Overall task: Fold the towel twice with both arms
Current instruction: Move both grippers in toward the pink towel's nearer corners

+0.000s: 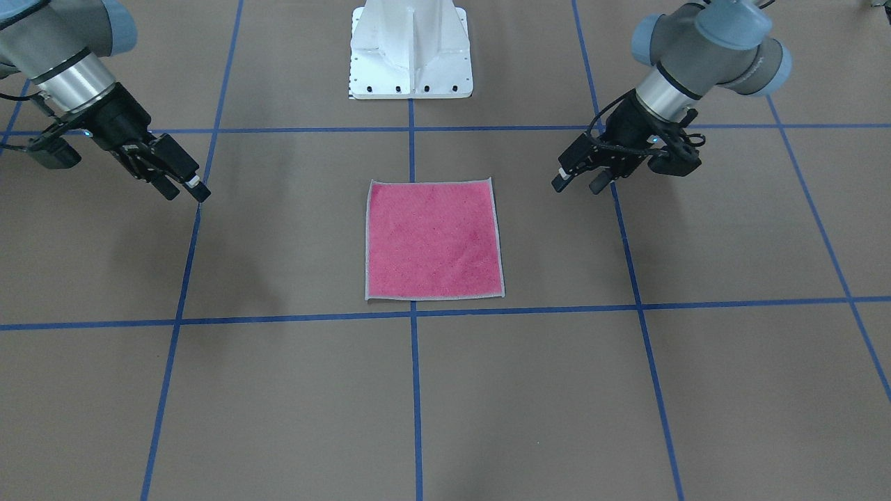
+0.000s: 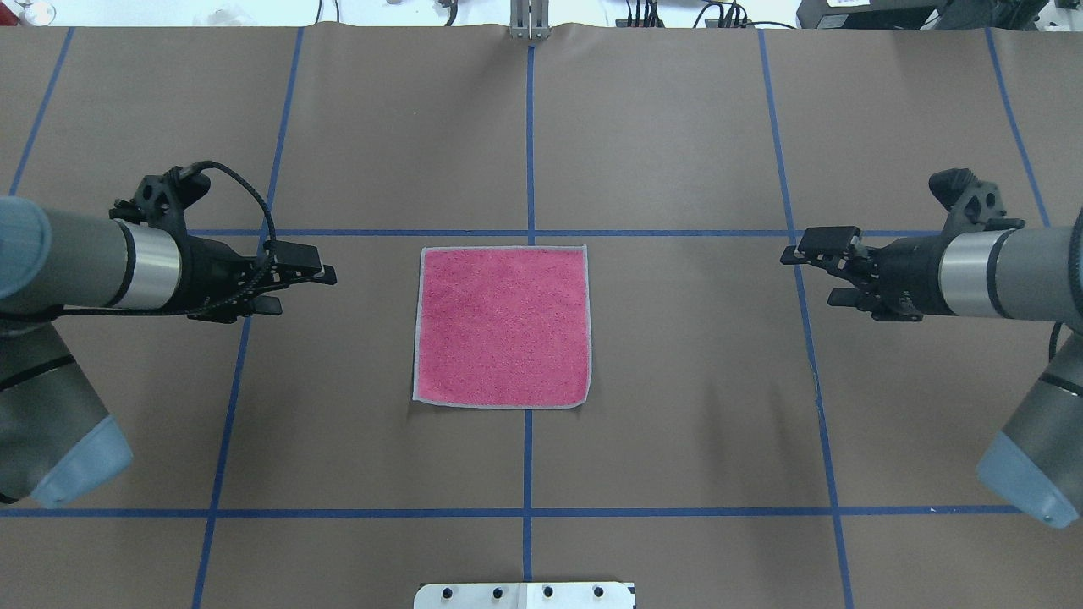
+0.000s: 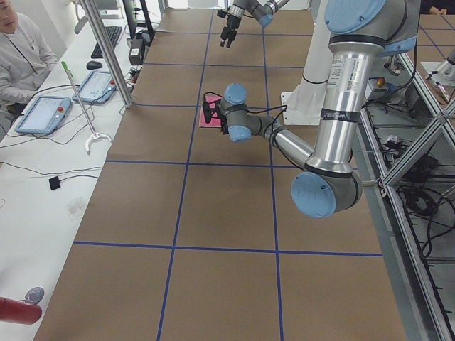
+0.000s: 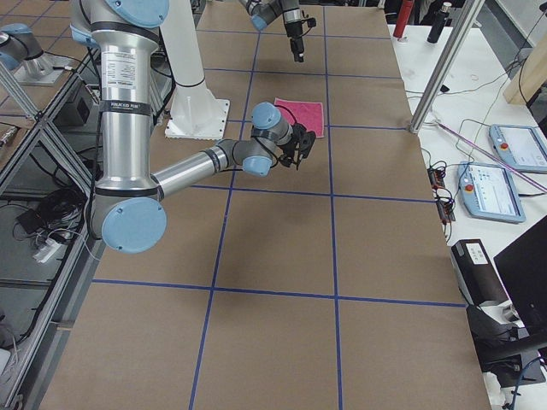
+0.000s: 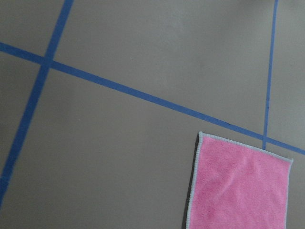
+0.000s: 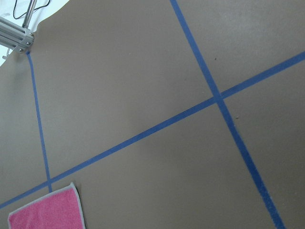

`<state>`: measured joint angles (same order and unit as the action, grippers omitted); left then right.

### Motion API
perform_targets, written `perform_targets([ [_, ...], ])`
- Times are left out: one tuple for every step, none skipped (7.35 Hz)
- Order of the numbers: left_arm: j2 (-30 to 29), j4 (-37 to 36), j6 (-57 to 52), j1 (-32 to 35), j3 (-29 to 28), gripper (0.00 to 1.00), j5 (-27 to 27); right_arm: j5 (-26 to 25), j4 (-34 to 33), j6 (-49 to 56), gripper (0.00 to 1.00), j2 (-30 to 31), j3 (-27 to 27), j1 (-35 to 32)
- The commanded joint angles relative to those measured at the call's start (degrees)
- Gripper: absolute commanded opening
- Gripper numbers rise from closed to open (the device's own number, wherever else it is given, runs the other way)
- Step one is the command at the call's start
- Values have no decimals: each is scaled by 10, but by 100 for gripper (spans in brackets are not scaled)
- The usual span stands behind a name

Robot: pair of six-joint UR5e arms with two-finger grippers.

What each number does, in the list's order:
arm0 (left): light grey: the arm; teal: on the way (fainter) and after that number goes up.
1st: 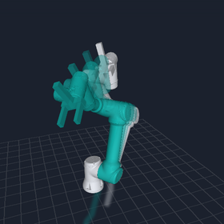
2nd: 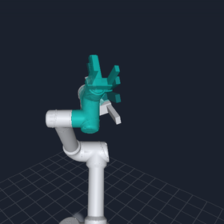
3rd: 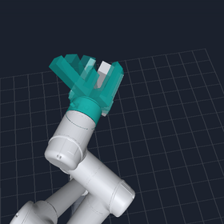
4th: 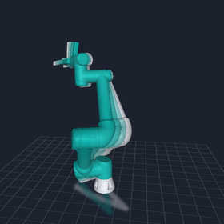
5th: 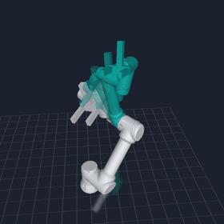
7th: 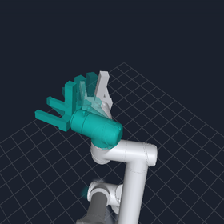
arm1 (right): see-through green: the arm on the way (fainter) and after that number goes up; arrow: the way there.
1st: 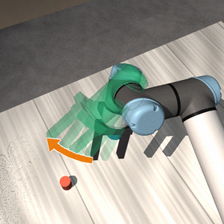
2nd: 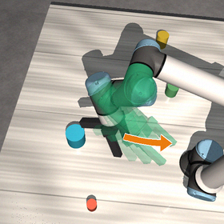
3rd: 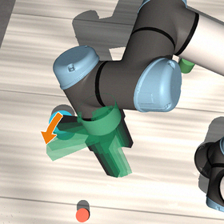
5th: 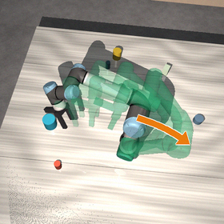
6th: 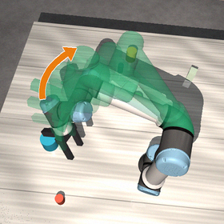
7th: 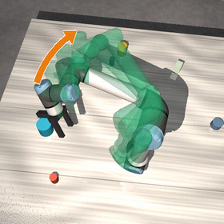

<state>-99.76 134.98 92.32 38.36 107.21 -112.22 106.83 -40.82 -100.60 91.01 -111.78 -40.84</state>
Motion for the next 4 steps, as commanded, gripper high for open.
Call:
perform_targets([
  [-14,-9,49,-62,0,100,54,-97,-10,-67,96,-37,1,86],
  [-38,-45,67,-81,1,100,77,-116,-50,-85,95,-62,-4,108],
  [-62,-94,68,-114,0,100,116,-151,-91,-103,94,-90,-4,141],
  [-70,-115,69,-135,-2,99,133,-196,-137,-109,94,-120,-4,179],
])
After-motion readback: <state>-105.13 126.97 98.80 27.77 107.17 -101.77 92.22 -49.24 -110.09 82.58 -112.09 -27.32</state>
